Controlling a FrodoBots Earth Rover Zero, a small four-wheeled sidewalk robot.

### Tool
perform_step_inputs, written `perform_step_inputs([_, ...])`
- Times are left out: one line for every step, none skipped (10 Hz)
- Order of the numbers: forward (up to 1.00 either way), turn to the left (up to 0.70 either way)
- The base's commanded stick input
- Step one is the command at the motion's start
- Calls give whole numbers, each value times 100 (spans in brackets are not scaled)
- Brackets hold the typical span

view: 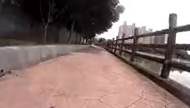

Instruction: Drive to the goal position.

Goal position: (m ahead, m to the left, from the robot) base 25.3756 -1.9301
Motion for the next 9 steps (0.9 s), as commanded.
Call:
perform_step_inputs([100,0])
perform_step_inputs([100,0])
perform_step_inputs([100,0])
perform_step_inputs([100,0])
perform_step_inputs([100,0])
perform_step_inputs([100,0])
perform_step_inputs([100,0])
perform_step_inputs([100,0])
perform_step_inputs([100,-35])
